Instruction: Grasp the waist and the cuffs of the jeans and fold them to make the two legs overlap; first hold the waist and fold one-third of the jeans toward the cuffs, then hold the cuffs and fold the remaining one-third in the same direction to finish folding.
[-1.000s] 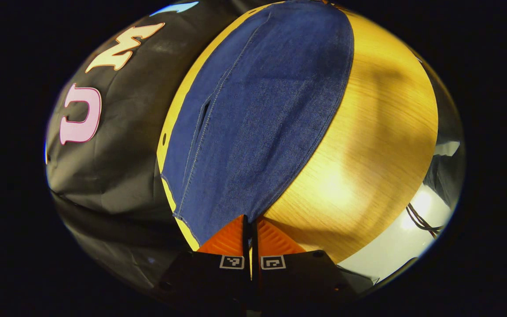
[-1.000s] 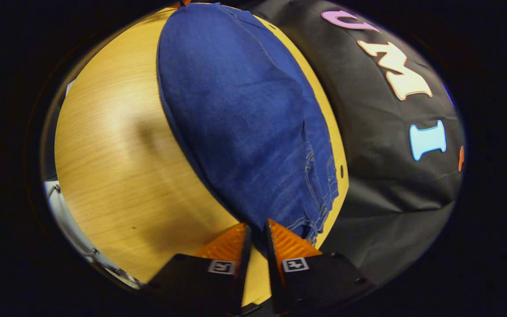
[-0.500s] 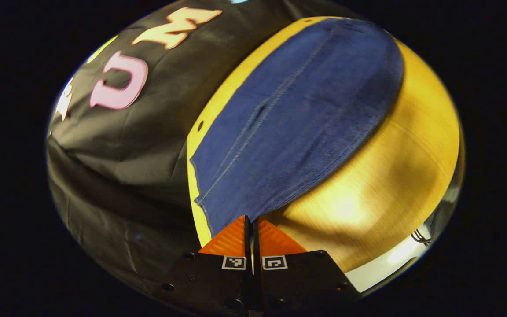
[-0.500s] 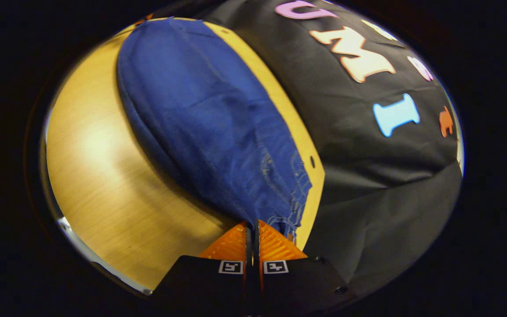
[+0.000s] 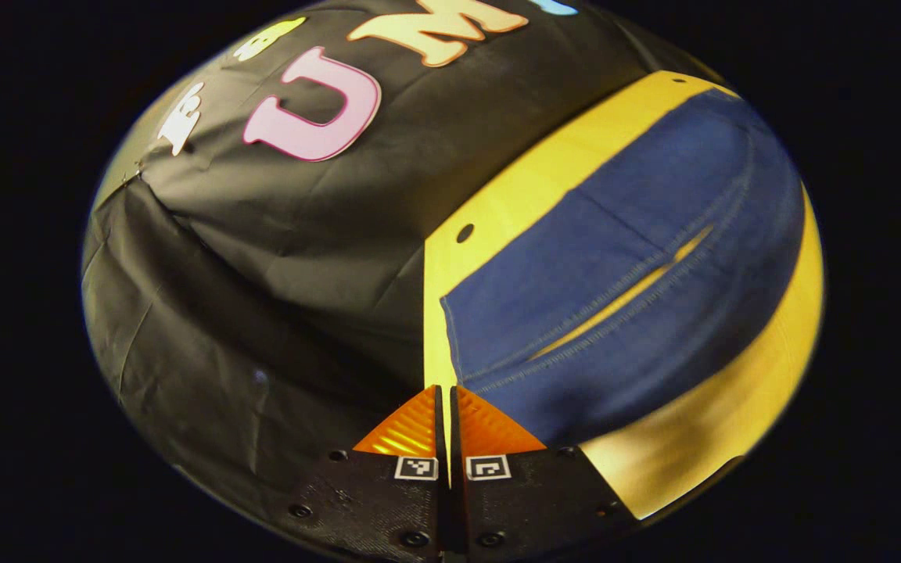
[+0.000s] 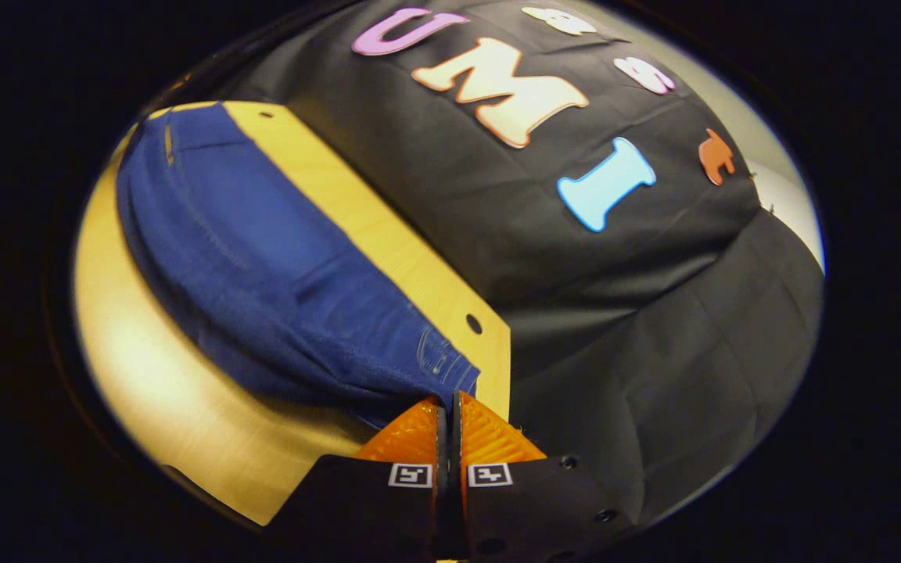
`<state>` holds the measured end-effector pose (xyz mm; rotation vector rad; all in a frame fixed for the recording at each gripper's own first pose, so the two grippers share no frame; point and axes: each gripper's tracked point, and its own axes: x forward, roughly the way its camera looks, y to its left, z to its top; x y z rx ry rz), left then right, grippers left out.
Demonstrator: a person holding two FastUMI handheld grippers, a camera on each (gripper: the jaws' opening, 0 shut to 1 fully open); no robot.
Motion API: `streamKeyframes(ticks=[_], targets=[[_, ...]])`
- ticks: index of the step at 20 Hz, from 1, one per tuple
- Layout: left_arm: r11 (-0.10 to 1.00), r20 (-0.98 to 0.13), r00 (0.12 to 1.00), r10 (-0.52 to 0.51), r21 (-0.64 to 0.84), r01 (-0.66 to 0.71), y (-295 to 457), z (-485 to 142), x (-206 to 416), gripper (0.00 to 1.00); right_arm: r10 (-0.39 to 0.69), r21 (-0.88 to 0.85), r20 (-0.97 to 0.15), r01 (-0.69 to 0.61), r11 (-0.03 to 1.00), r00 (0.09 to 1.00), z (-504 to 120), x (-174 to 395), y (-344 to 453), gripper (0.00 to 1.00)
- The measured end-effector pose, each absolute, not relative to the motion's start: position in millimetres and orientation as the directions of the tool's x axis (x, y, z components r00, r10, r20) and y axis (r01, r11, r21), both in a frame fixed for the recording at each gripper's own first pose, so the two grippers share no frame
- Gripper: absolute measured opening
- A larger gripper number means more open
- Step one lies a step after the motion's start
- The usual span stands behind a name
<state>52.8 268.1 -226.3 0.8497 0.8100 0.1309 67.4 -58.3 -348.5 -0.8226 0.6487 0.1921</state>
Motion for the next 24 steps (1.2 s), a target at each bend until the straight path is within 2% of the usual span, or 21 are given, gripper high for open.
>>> streamKeyframes(ticks=[3, 5, 10, 12, 14, 19, 24], targets=[[0.685, -0.595, 0.704, 0.388, 0.697, 0.212, 266, -229, 69, 0.0, -0.06, -0.608, -0.597, -0.403, 0.684, 0.8, -347, 92, -46, 0.02], [0.687, -0.647, 0.676, 0.353, 0.67, 0.282, 261, -241, 64, 0.0, -0.054, -0.595, -0.607, -0.409, 0.692, 0.793, -353, 106, -41, 0.02], [0.663, -0.774, 0.584, 0.246, 0.574, 0.481, 237, -276, 18, 0.0, -0.041, -0.611, -0.611, -0.438, 0.659, 0.79, -357, 115, -36, 0.02], [0.681, -0.849, 0.489, 0.201, 0.479, 0.554, 228, -288, -17, 0.0, -0.039, -0.615, -0.612, -0.444, 0.652, 0.79, -356, 114, -35, 0.02], [0.677, -0.881, 0.44, 0.175, 0.432, 0.596, 222, -294, -45, 0.41, -0.037, -0.618, -0.612, -0.449, 0.645, 0.79, -355, 113, -35, 0.02], [0.61, -0.904, 0.392, 0.174, 0.411, 0.677, 218, -309, -77, 0.95, -0.031, -0.625, -0.613, -0.461, 0.63, 0.789, -353, 107, -34, 0.02], [0.586, -0.93, 0.336, 0.147, 0.355, 0.728, 208, -318, -103, 0.95, -0.029, -0.626, -0.62, -0.471, 0.622, 0.784, -346, 105, -37, 0.02]])
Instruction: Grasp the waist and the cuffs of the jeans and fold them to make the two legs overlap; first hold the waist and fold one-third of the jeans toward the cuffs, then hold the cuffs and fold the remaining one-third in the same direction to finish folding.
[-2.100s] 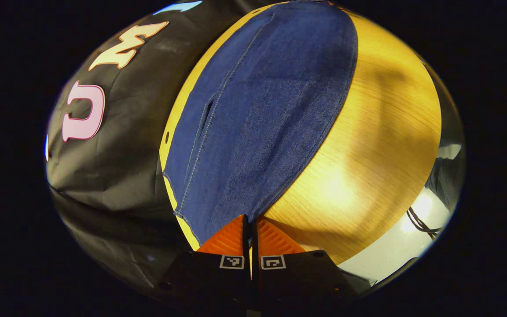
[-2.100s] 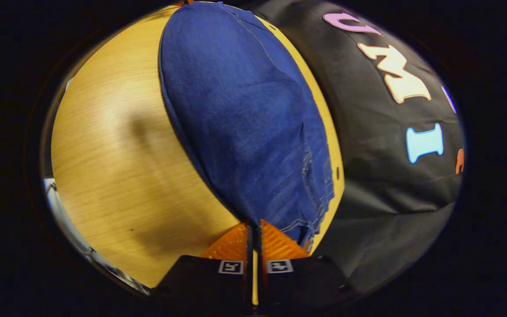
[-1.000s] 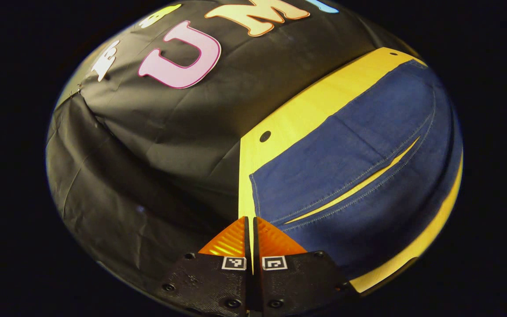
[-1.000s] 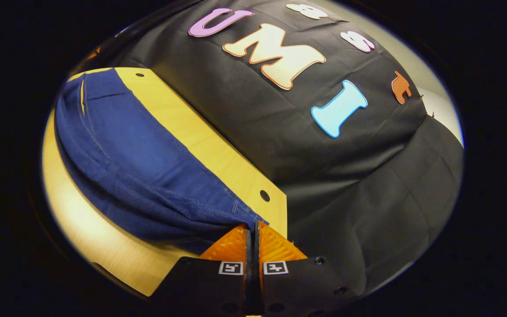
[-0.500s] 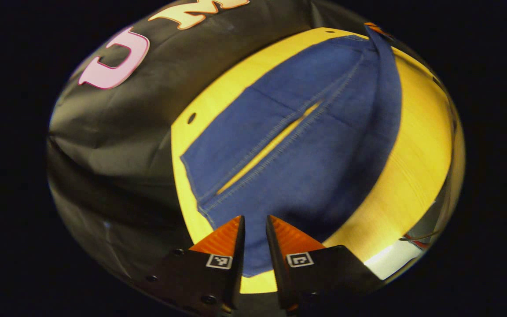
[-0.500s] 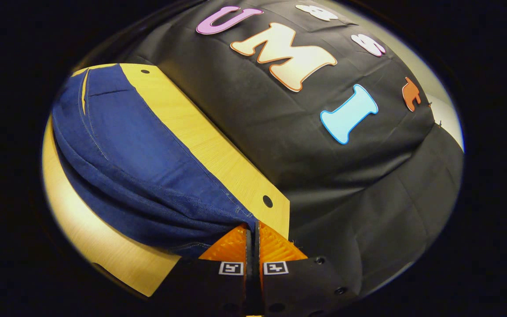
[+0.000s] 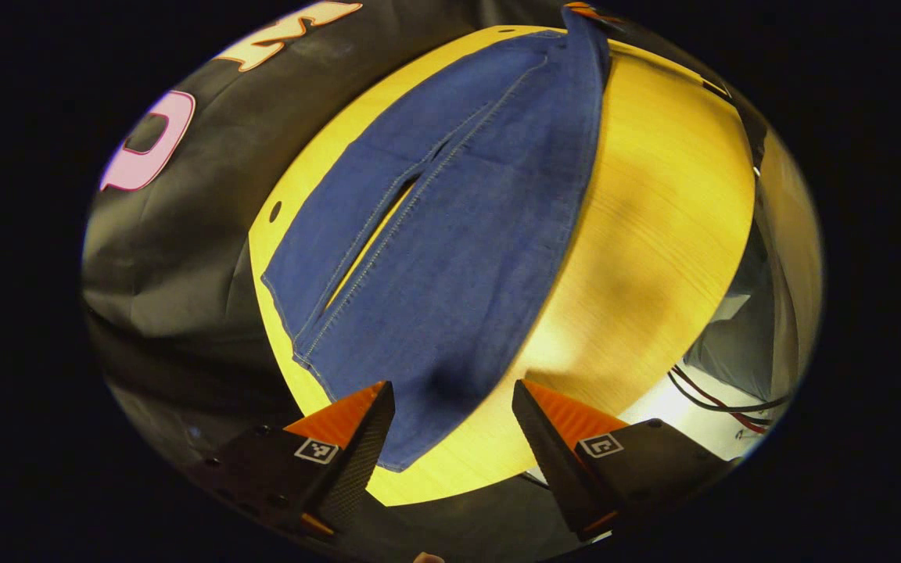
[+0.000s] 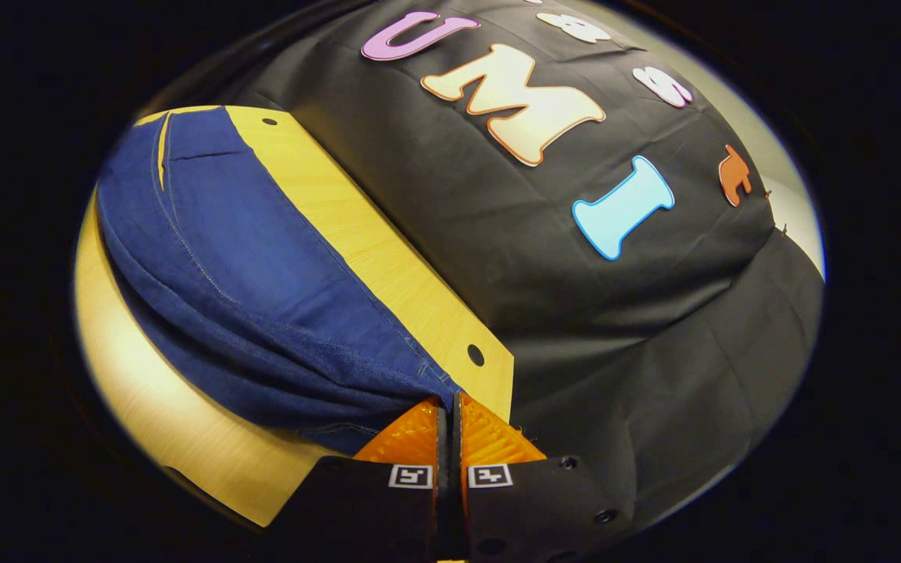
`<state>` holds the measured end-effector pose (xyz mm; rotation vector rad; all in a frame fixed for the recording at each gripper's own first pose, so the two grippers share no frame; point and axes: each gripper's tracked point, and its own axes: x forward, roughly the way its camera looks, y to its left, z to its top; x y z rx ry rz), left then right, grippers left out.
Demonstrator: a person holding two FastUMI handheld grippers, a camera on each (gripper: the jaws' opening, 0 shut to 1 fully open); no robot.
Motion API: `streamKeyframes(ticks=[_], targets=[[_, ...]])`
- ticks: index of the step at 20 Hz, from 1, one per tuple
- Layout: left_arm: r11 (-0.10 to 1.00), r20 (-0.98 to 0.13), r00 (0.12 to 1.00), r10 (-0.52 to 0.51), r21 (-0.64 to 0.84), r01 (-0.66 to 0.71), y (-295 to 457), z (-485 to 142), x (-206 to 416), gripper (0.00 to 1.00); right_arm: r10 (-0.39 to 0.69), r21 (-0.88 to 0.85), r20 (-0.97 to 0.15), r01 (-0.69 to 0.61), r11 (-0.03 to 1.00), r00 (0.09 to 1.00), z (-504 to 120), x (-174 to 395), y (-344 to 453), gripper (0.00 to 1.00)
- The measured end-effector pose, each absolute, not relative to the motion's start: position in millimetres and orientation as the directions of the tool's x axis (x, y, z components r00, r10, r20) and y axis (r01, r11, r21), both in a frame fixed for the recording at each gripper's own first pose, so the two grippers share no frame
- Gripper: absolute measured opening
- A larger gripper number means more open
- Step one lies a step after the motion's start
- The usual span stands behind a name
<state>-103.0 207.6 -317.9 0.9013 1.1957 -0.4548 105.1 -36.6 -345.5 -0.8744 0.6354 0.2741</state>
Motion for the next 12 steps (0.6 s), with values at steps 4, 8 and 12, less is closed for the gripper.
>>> streamKeyframes(ticks=[4, 8, 12], targets=[[0.563, -0.94, 0.297, 0.169, 0.339, 0.753, 211, -330, -114, 0.96, -0.027, -0.625, -0.62, -0.473, 0.621, 0.784, -345, 106, -37, 0.02], [0.571, -0.947, 0.284, 0.147, 0.316, 0.758, 206, -341, -106, 0.92, -0.023, -0.627, -0.618, -0.476, 0.616, 0.786, -344, 106, -36, 0.02], [0.618, -0.956, 0.251, 0.155, 0.292, 0.73, 218, -351, -97, 0.64, -0.017, -0.623, -0.619, -0.478, 0.619, 0.785, -344, 106, -36, 0.02]])
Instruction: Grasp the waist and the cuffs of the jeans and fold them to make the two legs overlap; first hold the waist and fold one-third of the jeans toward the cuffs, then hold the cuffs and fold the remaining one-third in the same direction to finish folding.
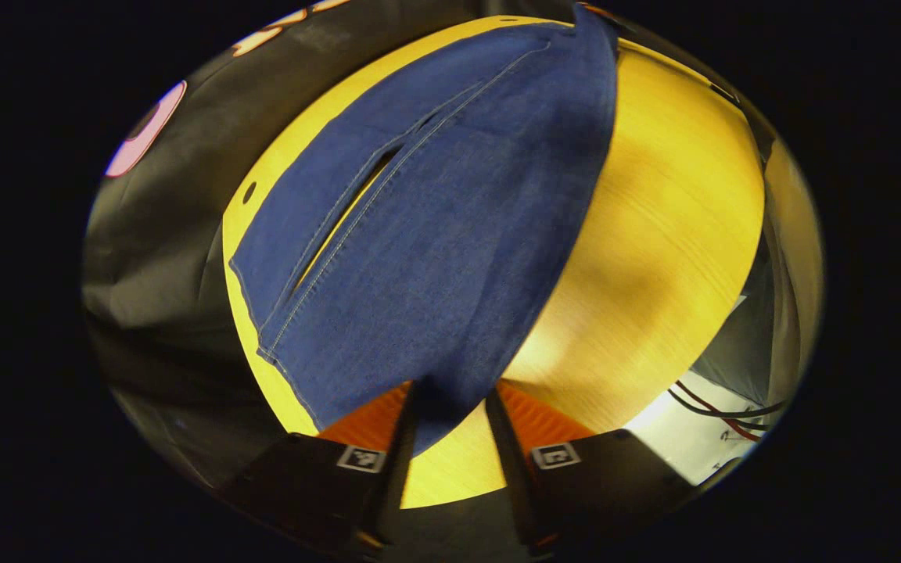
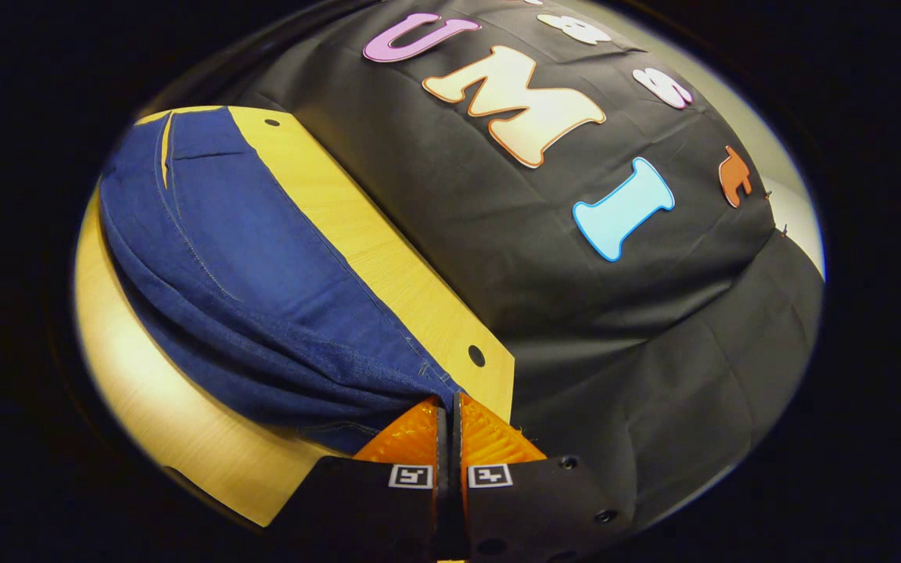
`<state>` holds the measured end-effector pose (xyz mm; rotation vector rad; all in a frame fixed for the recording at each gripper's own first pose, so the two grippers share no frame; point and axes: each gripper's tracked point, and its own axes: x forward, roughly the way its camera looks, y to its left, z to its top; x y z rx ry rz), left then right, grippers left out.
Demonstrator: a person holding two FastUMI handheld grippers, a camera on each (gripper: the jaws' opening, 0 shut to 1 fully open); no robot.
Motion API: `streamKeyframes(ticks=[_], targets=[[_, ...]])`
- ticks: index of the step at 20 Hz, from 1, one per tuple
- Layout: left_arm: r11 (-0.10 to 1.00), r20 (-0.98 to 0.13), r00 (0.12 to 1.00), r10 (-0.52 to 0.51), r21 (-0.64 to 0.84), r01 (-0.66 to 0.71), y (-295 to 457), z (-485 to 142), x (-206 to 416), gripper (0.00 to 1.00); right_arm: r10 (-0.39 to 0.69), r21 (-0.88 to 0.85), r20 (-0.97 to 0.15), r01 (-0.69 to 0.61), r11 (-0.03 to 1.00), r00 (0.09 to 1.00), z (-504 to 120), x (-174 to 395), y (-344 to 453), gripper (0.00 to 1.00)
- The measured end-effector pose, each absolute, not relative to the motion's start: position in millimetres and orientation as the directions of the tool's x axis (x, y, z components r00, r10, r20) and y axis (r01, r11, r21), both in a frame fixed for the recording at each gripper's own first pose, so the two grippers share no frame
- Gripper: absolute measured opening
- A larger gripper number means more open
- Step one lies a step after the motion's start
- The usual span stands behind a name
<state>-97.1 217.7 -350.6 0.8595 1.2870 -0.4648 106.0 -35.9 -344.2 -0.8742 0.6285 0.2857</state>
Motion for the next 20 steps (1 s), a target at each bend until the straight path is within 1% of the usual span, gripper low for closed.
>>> streamKeyframes(ticks=[2, 3, 4, 5, 7, 9, 13, 16, 18, 20], targets=[[0.618, -0.951, 0.252, 0.18, 0.308, 0.723, 224, -354, -93, 0.32, -0.011, -0.622, -0.62, -0.483, 0.617, 0.784, -344, 105, -35, 0.02], [0.63, -0.942, 0.281, 0.182, 0.331, 0.703, 224, -349, -90, 0.16, -0.008, -0.621, -0.621, -0.486, 0.615, 0.784, -344, 104, -36, 0.02], [0.652, -0.945, 0.27, 0.186, 0.324, 0.686, 223, -353, -91, 0.0, -0.007, -0.624, -0.619, -0.486, 0.611, 0.785, -344, 104, -36, 0.02], [0.667, -0.94, 0.287, 0.185, 0.335, 0.666, 221, -348, -87, 0.01, -0.007, -0.625, -0.618, -0.486, 0.611, 0.786, -343, 105, -36, 0.02], [0.68, -0.929, 0.312, 0.199, 0.36, 0.639, 226, -334, -74, 0.0, -0.006, -0.62, -0.618, -0.483, 0.618, 0.786, -344, 106, -38, 0.02], [0.688, -0.905, 0.368, 0.214, 0.407, 0.602, 222, -312, -54, 0.0, -0.012, -0.617, -0.612, -0.468, 0.632, 0.791, -343, 111, -40, 0.02], [0.693, -0.847, 0.469, 0.249, 0.494, 0.525, 214, -273, 9, 0.0, -0.036, -0.613, -0.591, -0.42, 0.669, 0.806, -344, 128, -41, 0.02], [0.748, -0.817, 0.511, 0.269, 0.511, 0.424, 213, -258, 53, 0.0, -0.059, -0.59, -0.558, -0.346, 0.729, 0.828, -346, 148, -39, 0.02], [0.8, -0.806, 0.529, 0.266, 0.491, 0.346, 216, -251, 72, 0.0, -0.072, -0.543, -0.553, -0.293, 0.787, 0.83, -355, 165, -37, 0.02], [0.83, -0.791, 0.547, 0.274, 0.482, 0.281, 210, -251, 91, 0.0, -0.082, -0.488, -0.548, -0.239, 0.839, 0.832, -367, 183, -34, 0.02]])
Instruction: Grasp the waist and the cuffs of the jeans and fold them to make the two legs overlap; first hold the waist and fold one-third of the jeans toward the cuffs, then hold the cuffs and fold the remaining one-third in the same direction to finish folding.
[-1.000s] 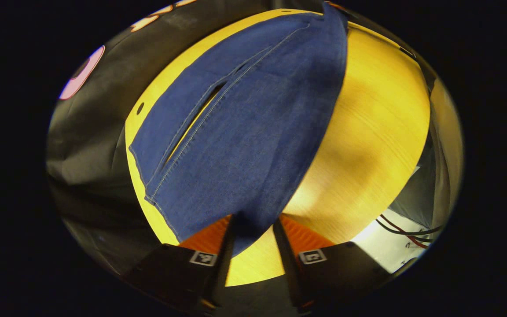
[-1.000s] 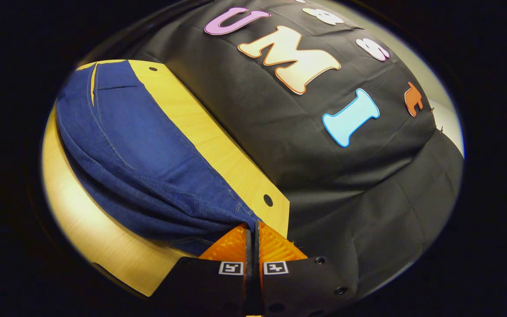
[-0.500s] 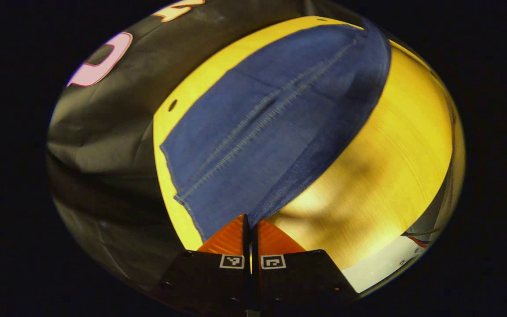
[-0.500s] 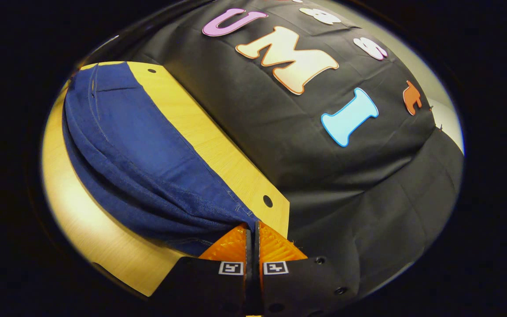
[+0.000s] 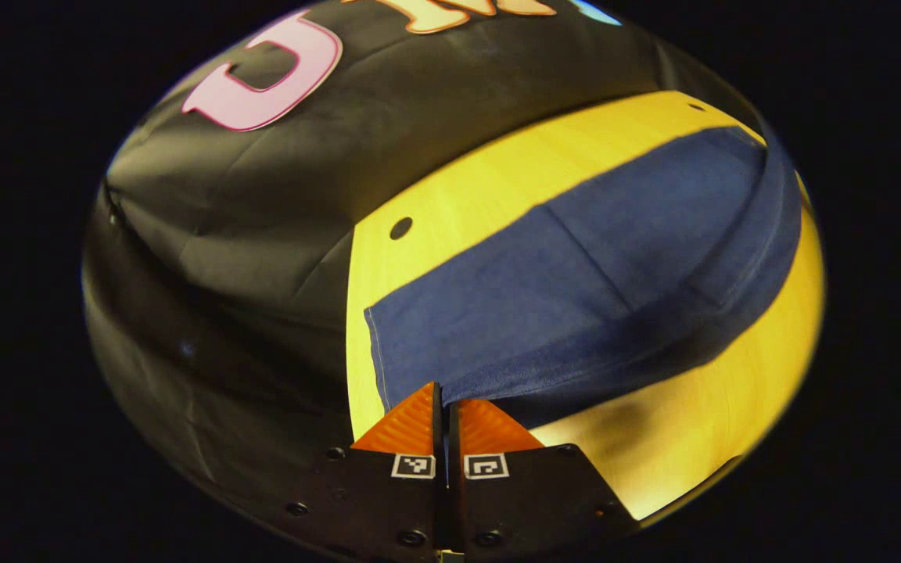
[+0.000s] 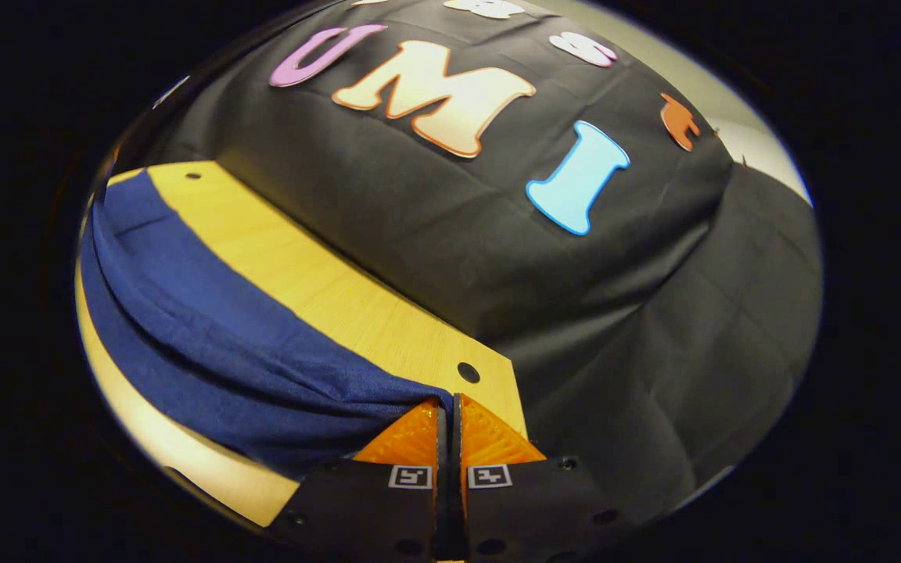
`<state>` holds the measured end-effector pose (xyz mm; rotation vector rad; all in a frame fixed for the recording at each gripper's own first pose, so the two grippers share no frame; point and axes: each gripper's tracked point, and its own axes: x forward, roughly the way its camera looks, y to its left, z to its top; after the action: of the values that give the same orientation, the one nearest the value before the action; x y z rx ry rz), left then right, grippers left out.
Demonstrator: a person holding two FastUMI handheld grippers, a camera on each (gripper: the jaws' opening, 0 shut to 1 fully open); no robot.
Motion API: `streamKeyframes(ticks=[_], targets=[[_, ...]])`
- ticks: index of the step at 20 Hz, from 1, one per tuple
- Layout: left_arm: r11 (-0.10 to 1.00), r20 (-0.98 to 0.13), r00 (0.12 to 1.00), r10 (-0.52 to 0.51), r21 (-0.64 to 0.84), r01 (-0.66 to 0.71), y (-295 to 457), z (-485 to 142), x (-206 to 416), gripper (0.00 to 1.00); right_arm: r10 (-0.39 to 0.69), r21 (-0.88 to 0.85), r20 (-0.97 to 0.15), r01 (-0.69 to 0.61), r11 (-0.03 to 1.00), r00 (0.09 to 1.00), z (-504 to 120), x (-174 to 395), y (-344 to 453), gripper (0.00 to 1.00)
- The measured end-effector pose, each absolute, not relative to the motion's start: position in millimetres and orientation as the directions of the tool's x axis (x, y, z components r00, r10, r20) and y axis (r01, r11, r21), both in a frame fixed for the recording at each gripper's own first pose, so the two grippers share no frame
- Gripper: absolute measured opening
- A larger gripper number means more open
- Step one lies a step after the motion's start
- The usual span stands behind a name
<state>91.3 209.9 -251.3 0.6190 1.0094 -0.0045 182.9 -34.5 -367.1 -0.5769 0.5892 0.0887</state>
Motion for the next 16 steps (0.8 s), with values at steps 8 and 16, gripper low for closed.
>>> streamKeyframes(ticks=[8, 16], targets=[[0.883, -0.778, 0.563, 0.278, 0.438, 0.169, 211, -291, 170, 0.0, -0.094, -0.35, -0.606, -0.158, 0.923, 0.789, -445, 243, -32, 0.02], [0.915, -0.75, 0.605, 0.268, 0.394, 0.084, 205, -322, 195, 0.0, -0.125, -0.291, -0.679, -0.109, 0.951, 0.724, -492, 253, -46, 0.43]])
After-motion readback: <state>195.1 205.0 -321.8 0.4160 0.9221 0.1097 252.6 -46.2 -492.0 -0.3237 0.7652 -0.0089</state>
